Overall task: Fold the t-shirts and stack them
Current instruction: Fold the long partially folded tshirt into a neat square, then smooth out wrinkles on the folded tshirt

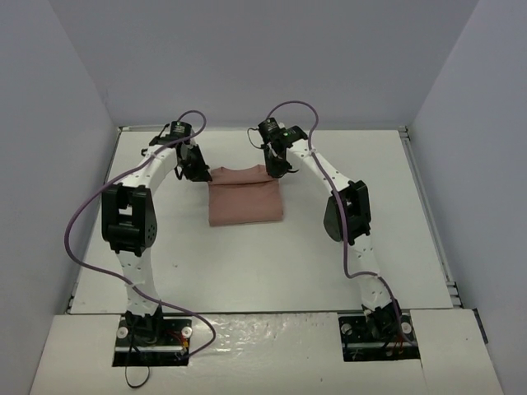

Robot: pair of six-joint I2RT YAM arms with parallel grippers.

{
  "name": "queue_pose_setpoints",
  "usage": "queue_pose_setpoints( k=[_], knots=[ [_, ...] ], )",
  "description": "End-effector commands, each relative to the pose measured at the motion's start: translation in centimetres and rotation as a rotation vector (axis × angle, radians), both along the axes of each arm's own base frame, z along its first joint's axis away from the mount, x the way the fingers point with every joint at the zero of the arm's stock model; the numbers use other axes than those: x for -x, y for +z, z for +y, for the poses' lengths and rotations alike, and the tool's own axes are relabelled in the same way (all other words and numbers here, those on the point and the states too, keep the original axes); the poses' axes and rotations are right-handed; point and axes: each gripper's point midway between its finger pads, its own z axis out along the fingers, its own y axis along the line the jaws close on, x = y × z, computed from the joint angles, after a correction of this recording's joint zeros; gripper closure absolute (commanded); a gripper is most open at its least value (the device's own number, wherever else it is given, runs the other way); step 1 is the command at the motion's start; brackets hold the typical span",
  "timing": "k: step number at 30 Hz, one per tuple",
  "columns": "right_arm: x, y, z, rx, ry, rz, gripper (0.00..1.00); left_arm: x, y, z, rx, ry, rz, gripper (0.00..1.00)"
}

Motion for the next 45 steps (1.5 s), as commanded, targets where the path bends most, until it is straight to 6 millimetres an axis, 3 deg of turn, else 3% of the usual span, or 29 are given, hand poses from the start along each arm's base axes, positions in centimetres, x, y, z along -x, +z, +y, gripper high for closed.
queue_pose_setpoints(
  k=[1, 3, 6, 10, 15, 18, 21, 24, 31, 32, 39, 43, 45],
  knots=[
    [-1.6, 0.5, -2.6, 0.057, -0.056, -0.031, 0.85, -2.7, 3.2, 1.9, -0.034, 0.023, -0.126, 0.87],
    [-2.0, 0.9, -2.7, 0.035, -0.064, -0.035, 0.75, -3.3, 4.2, 1.8, -0.029, 0.020, -0.156, 0.77],
    [-2.7, 2.4, -2.6, -0.009, -0.069, -0.062, 0.68, -3.9, 5.6, 1.7, -0.021, 0.011, -0.193, 0.72],
    [-3.8, 6.5, -2.5, -0.067, -0.052, -0.141, 0.60, -4.2, 9.3, 0.9, 0.015, -0.018, -0.282, 0.69],
    [-4.1, 11.9, -2.3, -0.144, 0.007, -0.236, 0.58, -2.6, 13.5, -0.7, 0.082, -0.086, -0.380, 0.69],
    [-3.5, 13.2, -2.7, -0.146, 0.036, -0.252, 0.59, -1.5, 13.8, -2.0, 0.125, -0.134, -0.399, 0.69],
    [-2.5, 12.8, -2.0, -0.193, 0.088, -0.214, 0.63, -1.3, 13.0, -3.6, 0.162, -0.178, -0.410, 0.69],
    [-2.4, 12.4, -0.8, -0.300, 0.138, -0.193, 0.74, -1.8, 11.7, -5.1, 0.224, -0.209, -0.402, 0.69],
    [-2.4, 8.6, 2.1, -0.577, 0.254, -0.070, 0.90, -4.1, 8.5, -7.8, 0.364, -0.261, -0.363, 0.69],
    [-2.2, 8.6, 2.3, -0.596, 0.269, -0.058, 0.91, -4.3, 8.2, -8.0, 0.369, -0.265, -0.365, 0.69],
    [-3.6, 3.9, 3.4, -0.725, 0.322, 0.014, 0.95, -6.6, 3.9, -7.8, 0.370, -0.269, -0.325, 0.70],
    [-4.5, 0.7, 3.5, -0.744, 0.324, 0.049, 0.96, -8.5, 2.2, -6.3, 0.355, -0.230, -0.330, 0.70],
    [-4.8, -1.1, 3.4, -0.745, 0.317, 0.066, 0.96, -9.6, 2.4, -5.5, 0.347, -0.213, -0.351, 0.70]
  ],
)
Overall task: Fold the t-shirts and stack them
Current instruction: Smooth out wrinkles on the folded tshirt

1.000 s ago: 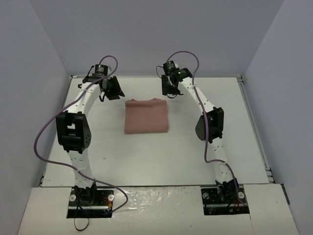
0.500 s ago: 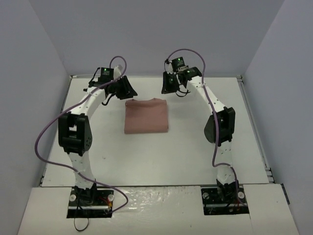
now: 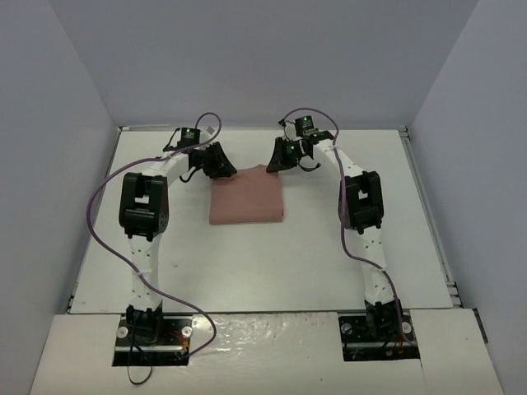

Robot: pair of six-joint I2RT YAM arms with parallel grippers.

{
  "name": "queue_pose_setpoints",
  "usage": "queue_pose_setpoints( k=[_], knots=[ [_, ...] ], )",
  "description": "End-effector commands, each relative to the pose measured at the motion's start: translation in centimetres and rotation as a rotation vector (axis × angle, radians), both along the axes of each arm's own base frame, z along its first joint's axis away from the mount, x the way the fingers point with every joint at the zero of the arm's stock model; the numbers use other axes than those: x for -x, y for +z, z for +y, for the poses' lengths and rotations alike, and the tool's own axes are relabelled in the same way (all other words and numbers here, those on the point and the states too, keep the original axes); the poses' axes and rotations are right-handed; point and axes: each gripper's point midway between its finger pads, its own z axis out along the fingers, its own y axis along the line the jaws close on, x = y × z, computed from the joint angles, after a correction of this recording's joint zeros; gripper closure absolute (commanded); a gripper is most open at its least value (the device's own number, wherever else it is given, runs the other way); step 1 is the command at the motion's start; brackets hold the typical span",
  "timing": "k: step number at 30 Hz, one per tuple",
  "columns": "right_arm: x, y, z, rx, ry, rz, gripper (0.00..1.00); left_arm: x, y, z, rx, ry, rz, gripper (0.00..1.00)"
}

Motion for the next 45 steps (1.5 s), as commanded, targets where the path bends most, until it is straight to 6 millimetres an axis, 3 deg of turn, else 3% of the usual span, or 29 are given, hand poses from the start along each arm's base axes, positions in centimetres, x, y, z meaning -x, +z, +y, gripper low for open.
queue_pose_setpoints(
  k=[1, 3, 5, 8, 12, 15, 19, 23, 24, 26, 28, 29, 31, 37, 39, 41, 45],
  knots=[
    [-1.4, 0.5, 1.2, -0.091, 0.047, -0.049, 0.96, -4.7, 5.2, 2.0, 0.031, 0.043, -0.198, 0.70],
    [-2.2, -0.3, 1.0, -0.094, 0.038, -0.053, 0.96, -5.9, 5.8, 2.9, 0.032, 0.057, -0.226, 0.70],
    [-2.7, -0.7, 0.7, -0.092, 0.027, -0.056, 0.96, -6.6, 7.8, 3.1, 0.037, 0.056, -0.275, 0.70],
    [-3.9, 0.7, 0.1, -0.100, 0.002, -0.092, 0.95, -6.1, 11.5, 3.1, 0.034, 0.026, -0.353, 0.69],
    [-4.5, 5.1, -0.3, -0.120, -0.012, -0.168, 0.90, -3.6, 15.2, 1.6, 0.085, -0.045, -0.414, 0.69],
    [-3.9, 10.1, -0.2, -0.152, -0.010, -0.232, 0.87, -1.7, 17.1, 0.6, 0.134, -0.071, -0.430, 0.69],
    [-2.1, 11.5, 0.0, -0.181, 0.006, -0.210, 0.86, -0.7, 16.0, -0.7, 0.181, -0.093, -0.391, 0.69],
    [0.4, 9.9, 0.7, -0.196, 0.041, -0.153, 0.86, -0.9, 12.0, -0.9, 0.194, -0.086, -0.304, 0.70],
    [1.5, 8.4, 0.8, -0.202, 0.055, -0.104, 0.86, -1.3, 10.6, -0.6, 0.189, -0.076, -0.280, 0.70],
    [2.1, 7.7, 0.9, -0.207, 0.065, -0.087, 0.86, -1.7, 8.9, -0.2, 0.181, -0.068, -0.249, 0.70],
    [4.0, 4.4, 0.8, -0.190, 0.083, -0.016, 0.86, -2.2, 6.8, 0.3, 0.147, -0.061, -0.215, 0.70],
    [4.1, 4.0, 0.8, -0.186, 0.089, -0.019, 0.86, -2.4, 6.0, 0.5, 0.130, -0.063, -0.213, 0.70],
    [5.8, 0.5, 0.1, -0.164, 0.091, 0.048, 0.87, -2.7, 4.0, 0.8, 0.093, -0.073, -0.178, 0.70],
    [8.0, -5.7, -2.8, -0.119, 0.065, 0.128, 0.89, -3.7, 0.8, 2.0, 0.078, -0.048, -0.131, 0.70],
    [7.8, -5.9, -3.5, -0.102, 0.052, 0.118, 0.90, -3.7, 0.6, 2.4, 0.070, -0.044, -0.131, 0.70],
    [7.1, -3.2, -4.0, -0.076, 0.031, 0.047, 0.90, -4.2, 1.8, 3.6, 0.047, -0.024, -0.160, 0.71],
    [5.7, 3.8, -3.7, -0.106, 0.004, -0.085, 0.85, -4.1, 8.7, 3.8, 0.042, -0.037, -0.274, 0.70]
  ],
)
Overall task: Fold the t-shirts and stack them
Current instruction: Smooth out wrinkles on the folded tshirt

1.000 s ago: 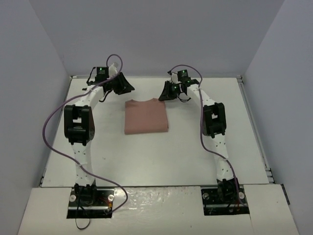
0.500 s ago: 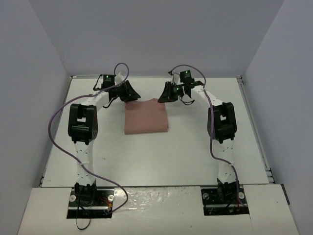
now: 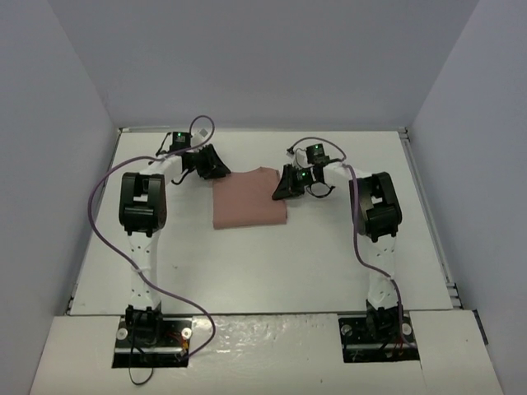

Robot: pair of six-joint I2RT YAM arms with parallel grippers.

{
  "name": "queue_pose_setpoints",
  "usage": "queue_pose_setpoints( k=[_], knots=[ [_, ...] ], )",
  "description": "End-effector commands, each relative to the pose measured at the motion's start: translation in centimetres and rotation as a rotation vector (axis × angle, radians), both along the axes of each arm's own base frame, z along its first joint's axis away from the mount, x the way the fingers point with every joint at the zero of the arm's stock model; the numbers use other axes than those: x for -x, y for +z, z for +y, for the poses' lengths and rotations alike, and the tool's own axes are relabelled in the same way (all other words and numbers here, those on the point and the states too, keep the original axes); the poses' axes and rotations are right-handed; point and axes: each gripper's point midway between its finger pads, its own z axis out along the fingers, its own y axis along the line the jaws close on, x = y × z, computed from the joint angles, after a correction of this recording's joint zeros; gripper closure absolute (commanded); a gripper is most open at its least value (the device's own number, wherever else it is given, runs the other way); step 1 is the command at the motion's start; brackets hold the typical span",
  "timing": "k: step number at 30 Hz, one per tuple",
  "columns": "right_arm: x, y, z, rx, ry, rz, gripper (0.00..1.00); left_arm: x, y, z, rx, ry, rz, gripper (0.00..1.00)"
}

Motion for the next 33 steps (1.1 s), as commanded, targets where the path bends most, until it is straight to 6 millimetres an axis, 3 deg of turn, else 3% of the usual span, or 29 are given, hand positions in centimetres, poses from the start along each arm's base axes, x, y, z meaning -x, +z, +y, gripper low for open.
queue_pose_setpoints(
  k=[1, 2, 4, 7, 9, 11, 12, 14, 15, 17, 20, 22, 24, 28, 30, 33],
  knots=[
    [-2.9, 9.8, -1.2, 0.009, -0.065, -0.253, 0.85, -1.7, 12.4, 1.3, -0.025, 0.002, -0.273, 0.70],
    [-2.9, 12.2, -0.9, -0.014, -0.073, -0.284, 0.83, -0.9, 15.1, 1.3, -0.026, -0.001, -0.306, 0.70],
    [-2.3, 14.8, -0.3, -0.057, -0.065, -0.302, 0.81, 0.5, 18.2, 1.2, -0.032, 0.001, -0.336, 0.69],
    [-0.3, 16.1, 1.1, -0.101, -0.035, -0.270, 0.81, 4.3, 22.1, 0.3, -0.010, -0.016, -0.361, 0.69],
    [1.0, 15.1, 1.5, -0.097, -0.017, -0.239, 0.81, 7.1, 20.2, -0.6, -0.005, -0.032, -0.292, 0.69],
    [2.0, 14.1, 1.5, -0.086, -0.008, -0.221, 0.81, 9.1, 20.6, -1.1, 0.004, -0.048, -0.291, 0.69],
    [2.9, 12.7, 1.4, -0.070, -0.005, -0.190, 0.81, 11.1, 18.3, -1.8, 0.004, -0.073, -0.232, 0.69],
    [4.0, 11.3, 1.2, -0.053, 0.006, -0.168, 0.81, 14.3, 16.1, -2.5, 0.001, -0.106, -0.180, 0.69],
    [4.4, 10.8, 1.3, -0.045, 0.013, -0.164, 0.82, 14.9, 15.1, -2.6, -0.003, -0.111, -0.169, 0.69],
    [5.1, 9.0, 1.1, -0.021, 0.023, -0.150, 0.82, 16.9, 11.5, -2.3, -0.031, -0.113, -0.100, 0.69],
    [5.3, 6.4, 1.0, 0.001, 0.021, -0.127, 0.83, 18.2, 7.8, -1.7, -0.062, -0.106, -0.044, 0.69],
    [5.6, 2.3, -0.2, 0.075, -0.011, -0.094, 0.88, 18.6, 3.5, -0.5, -0.112, -0.077, 0.055, 0.70],
    [6.0, 0.2, -0.7, 0.099, -0.017, -0.076, 0.89, 19.1, 1.1, 0.1, -0.150, -0.063, 0.124, 0.71],
    [7.2, -2.7, -2.2, 0.152, -0.028, -0.068, 0.89, 19.9, -1.8, 1.0, -0.206, -0.031, 0.216, 0.76],
    [7.9, -3.9, -3.3, 0.191, -0.039, -0.054, 0.89, 20.3, -2.2, 1.4, -0.223, -0.016, 0.236, 0.76],
    [7.9, -3.8, -4.4, 0.215, -0.056, -0.072, 0.89, 20.7, -1.6, 1.9, -0.245, -0.004, 0.233, 0.76]
  ],
)
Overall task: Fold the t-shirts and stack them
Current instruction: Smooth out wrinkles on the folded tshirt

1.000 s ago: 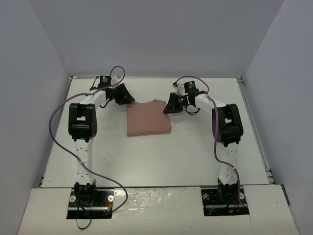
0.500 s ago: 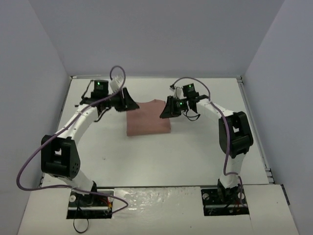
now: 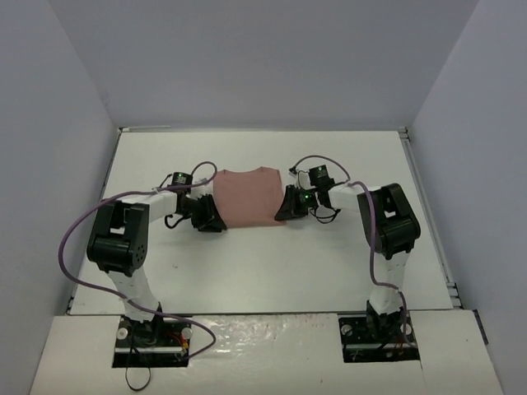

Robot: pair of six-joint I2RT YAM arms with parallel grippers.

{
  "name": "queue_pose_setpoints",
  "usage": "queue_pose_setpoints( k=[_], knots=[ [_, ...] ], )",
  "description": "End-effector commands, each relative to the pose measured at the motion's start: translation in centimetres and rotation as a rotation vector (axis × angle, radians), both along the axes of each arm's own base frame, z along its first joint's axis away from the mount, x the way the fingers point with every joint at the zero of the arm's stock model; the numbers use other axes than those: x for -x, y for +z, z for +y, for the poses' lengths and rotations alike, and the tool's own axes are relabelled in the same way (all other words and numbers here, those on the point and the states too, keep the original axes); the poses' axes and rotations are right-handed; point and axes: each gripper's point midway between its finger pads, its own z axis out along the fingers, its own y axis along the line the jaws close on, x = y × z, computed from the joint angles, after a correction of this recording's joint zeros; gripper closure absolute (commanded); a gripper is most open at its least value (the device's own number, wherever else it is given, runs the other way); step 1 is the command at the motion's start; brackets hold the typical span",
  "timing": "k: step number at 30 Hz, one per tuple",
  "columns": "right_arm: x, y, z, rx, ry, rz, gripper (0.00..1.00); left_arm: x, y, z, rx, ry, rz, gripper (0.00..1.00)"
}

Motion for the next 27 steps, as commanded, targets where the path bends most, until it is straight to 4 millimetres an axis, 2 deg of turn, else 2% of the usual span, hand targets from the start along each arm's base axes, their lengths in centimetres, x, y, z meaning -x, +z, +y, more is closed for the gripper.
queue_pose_setpoints(
  k=[1, 2, 5, 6, 7, 8, 9, 10, 11, 12, 13, 14, 15, 18, 19, 21, 22, 25, 27],
  knots=[
    [-0.2, -2.2, -3.5, 0.163, -0.061, -0.063, 0.89, -0.8, 1.4, 1.8, -0.104, 0.029, -0.076, 0.76],
    [-0.4, -1.2, -3.5, 0.156, -0.067, -0.084, 0.89, -0.8, 2.2, 1.8, -0.106, 0.027, -0.092, 0.76],
    [-1.9, 5.5, -3.4, 0.122, -0.119, -0.220, 0.87, -1.3, 7.1, 2.4, -0.133, 0.032, -0.205, 0.76],
    [-1.8, 6.9, -3.5, 0.113, -0.123, -0.243, 0.86, -1.3, 7.5, 2.5, -0.137, 0.026, -0.204, 0.76],
    [-2.1, 10.2, -3.8, 0.119, -0.147, -0.303, 0.82, -0.8, 9.5, 3.1, -0.163, 0.027, -0.246, 0.76],
    [-2.9, 11.2, -4.0, 0.132, -0.164, -0.339, 0.81, -0.6, 11.0, 3.4, -0.180, 0.038, -0.276, 0.76],
    [-3.4, 13.1, -4.4, 0.141, -0.183, -0.385, 0.76, -0.4, 12.3, 4.0, -0.205, 0.036, -0.310, 0.76],
    [-3.0, 16.6, -6.1, 0.199, -0.240, -0.434, 0.69, -0.2, 16.3, 5.0, -0.244, 0.056, -0.409, 0.73],
    [-3.8, 18.3, -7.1, 0.242, -0.290, -0.481, 0.66, 0.3, 16.8, 5.7, -0.280, 0.070, -0.410, 0.72],
    [-3.5, 20.2, -8.4, 0.284, -0.328, -0.512, 0.63, 0.7, 17.5, 6.5, -0.315, 0.080, -0.424, 0.70],
    [-3.6, 22.7, -10.2, 0.341, -0.397, -0.569, 0.57, 1.5, 19.8, 8.0, -0.366, 0.120, -0.471, 0.68],
    [-3.2, 25.3, -11.9, 0.383, -0.460, -0.623, 0.52, 2.3, 21.8, 9.4, -0.411, 0.156, -0.512, 0.66],
    [-2.4, 27.2, -13.1, 0.398, -0.499, -0.660, 0.48, 2.9, 22.8, 10.2, -0.440, 0.173, -0.538, 0.64],
    [-0.3, 32.2, -17.3, 0.470, -0.660, -0.775, 0.30, 5.1, 26.8, 13.0, -0.533, 0.249, -0.628, 0.47],
    [0.0, 32.8, -18.4, 0.502, -0.705, -0.791, 0.23, 5.9, 27.9, 13.5, -0.546, 0.261, -0.652, 0.43],
    [2.0, 35.6, -20.7, 0.528, -0.788, -0.865, 0.05, 7.7, 30.3, 14.7, -0.588, 0.308, -0.709, 0.31],
    [2.9, 36.7, -21.7, 0.545, -0.828, -0.896, 0.00, 8.4, 31.1, 15.2, -0.601, 0.328, -0.730, 0.25],
    [6.2, 39.6, -24.6, 0.580, -0.929, -0.978, 0.00, 10.6, 32.7, 16.8, -0.655, 0.402, -0.777, 0.18],
    [7.9, 40.2, -25.4, 0.584, -0.964, -1.005, 0.00, 12.2, 32.9, 17.4, -0.669, 0.426, -0.808, 0.17]
  ],
)
